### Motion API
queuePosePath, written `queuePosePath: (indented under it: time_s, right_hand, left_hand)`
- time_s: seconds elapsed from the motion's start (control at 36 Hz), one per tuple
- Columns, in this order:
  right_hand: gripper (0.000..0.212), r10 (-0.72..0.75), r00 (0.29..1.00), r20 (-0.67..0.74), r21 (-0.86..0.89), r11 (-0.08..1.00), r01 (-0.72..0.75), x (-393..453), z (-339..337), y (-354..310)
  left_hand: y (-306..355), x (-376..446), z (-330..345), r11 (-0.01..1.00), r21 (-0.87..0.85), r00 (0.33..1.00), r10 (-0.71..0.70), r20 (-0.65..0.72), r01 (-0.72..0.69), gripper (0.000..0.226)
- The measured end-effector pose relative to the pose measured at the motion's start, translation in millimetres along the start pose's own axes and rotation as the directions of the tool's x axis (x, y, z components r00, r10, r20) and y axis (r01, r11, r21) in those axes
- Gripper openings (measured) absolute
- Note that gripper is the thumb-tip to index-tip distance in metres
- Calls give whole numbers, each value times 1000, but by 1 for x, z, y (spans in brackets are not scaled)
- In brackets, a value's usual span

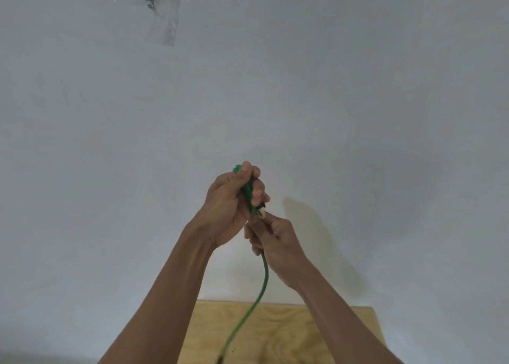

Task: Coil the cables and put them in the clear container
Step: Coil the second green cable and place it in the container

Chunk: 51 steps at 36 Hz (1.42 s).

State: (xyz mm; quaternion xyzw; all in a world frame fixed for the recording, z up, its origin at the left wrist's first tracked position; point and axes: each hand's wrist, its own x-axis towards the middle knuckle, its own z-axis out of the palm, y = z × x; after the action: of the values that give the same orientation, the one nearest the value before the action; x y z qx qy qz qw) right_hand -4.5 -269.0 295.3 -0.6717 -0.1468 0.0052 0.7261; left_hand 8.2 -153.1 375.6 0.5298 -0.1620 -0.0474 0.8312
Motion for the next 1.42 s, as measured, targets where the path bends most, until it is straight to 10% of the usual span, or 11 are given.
queuePosePath:
  time_s: [0.28, 0.53, 0.92, 1.17, 1.42]
  right_hand:
    - [12, -100, 995, -16, -280, 955, 92, -13, 7, -6]
    - [26, -171, 963, 206, -678, 685, 267, -4, -8, -47]
    - [19, -129, 921, 368, -810, 442, 385, 22, -19, -98]
    - [17, -343, 860, 379, -634, 581, 511, 49, -32, -103]
    - [9, -306, 946, 104, -14, 951, 309, 56, -38, -43]
  left_hand:
    - [4, 4, -30, 951, 305, 996, 72, -55, -52, 30]
    - [-3, -2, -39, 858, 513, 999, 22, -30, -3, 41]
    - [-20, -13, -30, 753, 654, 991, -127, 30, 77, 80]
    - [-25, -22, -29, 885, 370, 944, -325, 53, 283, 78]
    - [-17, -29, -10, 963, 144, 964, -243, 106, 227, 48]
